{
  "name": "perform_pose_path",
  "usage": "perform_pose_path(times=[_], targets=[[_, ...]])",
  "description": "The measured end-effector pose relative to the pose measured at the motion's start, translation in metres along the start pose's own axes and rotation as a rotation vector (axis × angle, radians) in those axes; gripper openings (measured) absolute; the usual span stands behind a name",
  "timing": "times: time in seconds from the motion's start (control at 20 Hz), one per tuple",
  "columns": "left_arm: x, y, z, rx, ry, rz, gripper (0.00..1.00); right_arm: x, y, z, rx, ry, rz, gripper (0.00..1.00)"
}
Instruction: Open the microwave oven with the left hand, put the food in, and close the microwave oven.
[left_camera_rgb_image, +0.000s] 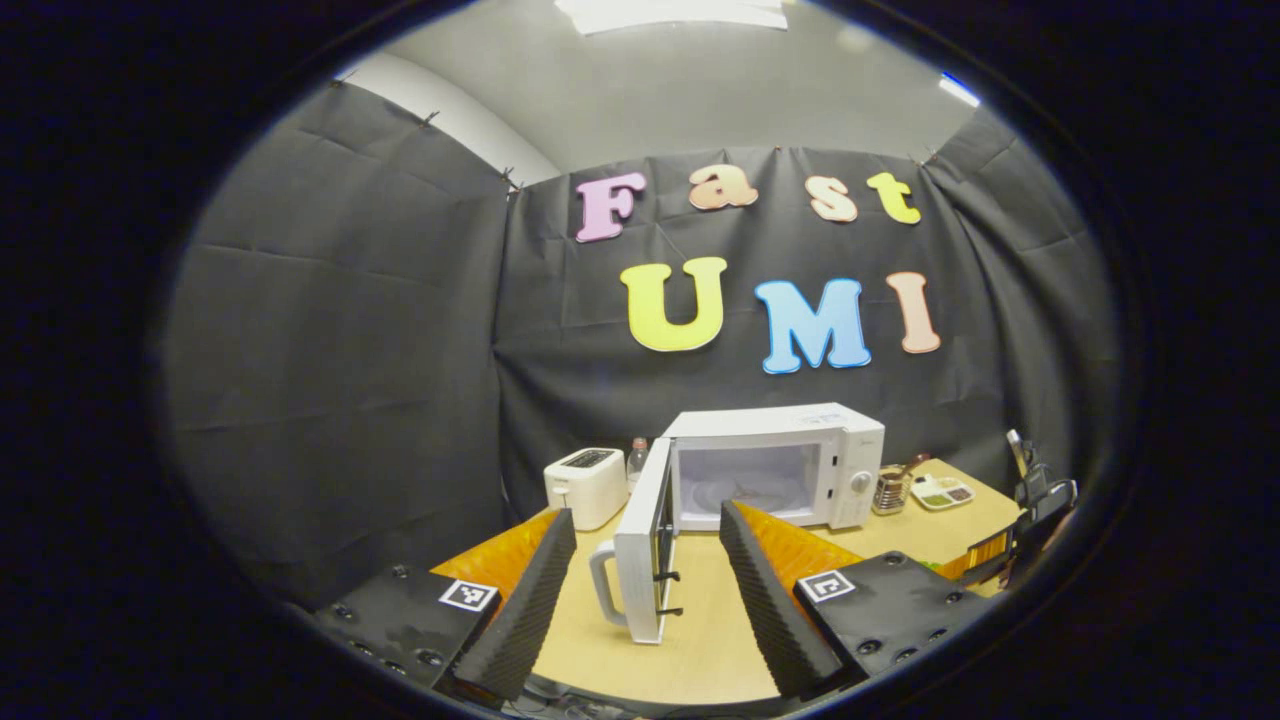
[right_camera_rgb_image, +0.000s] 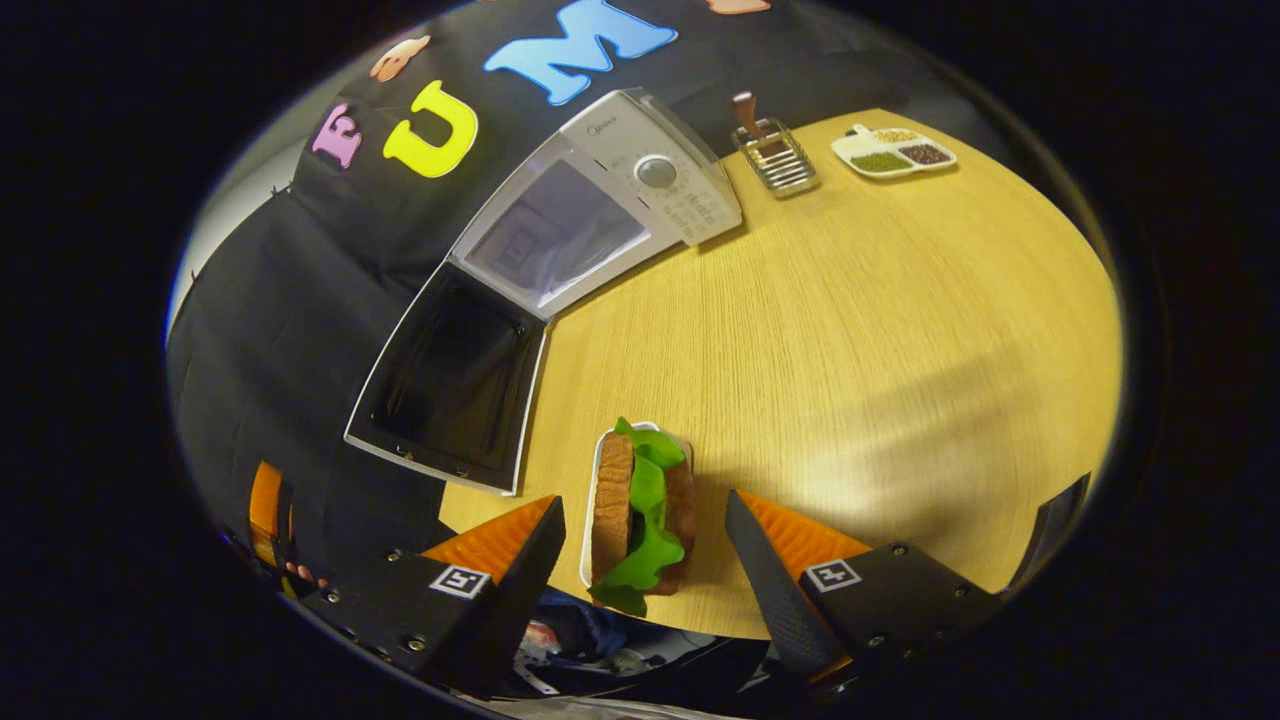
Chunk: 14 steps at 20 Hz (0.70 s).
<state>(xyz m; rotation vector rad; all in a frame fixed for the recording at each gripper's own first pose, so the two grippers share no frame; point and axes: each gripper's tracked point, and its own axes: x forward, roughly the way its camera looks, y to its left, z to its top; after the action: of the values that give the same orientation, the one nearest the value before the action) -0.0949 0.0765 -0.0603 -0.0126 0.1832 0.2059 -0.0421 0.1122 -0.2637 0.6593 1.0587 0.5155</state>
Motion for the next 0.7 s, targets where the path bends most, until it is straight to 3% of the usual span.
perform_pose_path(times=[0.25, 0.35, 0.4, 0.55, 0.7], targets=[[-0.009, 0.004, 0.007, 0.002, -0.02, 0.041, 0.99, 0.014, 0.0, -0.023, 0.05, 0.099, 0.023, 0.96], [-0.014, 0.005, 0.007, 0.001, -0.022, 0.055, 0.99, 0.017, 0.005, -0.03, 0.07, 0.142, 0.036, 0.81], [-0.016, 0.004, 0.008, -0.002, -0.023, 0.059, 0.99, 0.018, 0.008, -0.034, 0.075, 0.16, 0.043, 0.81], [-0.018, 0.005, 0.008, -0.011, -0.029, 0.071, 0.93, 0.018, 0.01, -0.031, 0.059, 0.148, 0.032, 0.4], [-0.013, 0.005, 0.01, -0.022, -0.035, 0.066, 0.93, 0.013, 0.012, -0.029, -0.007, 0.154, 0.04, 0.4]])
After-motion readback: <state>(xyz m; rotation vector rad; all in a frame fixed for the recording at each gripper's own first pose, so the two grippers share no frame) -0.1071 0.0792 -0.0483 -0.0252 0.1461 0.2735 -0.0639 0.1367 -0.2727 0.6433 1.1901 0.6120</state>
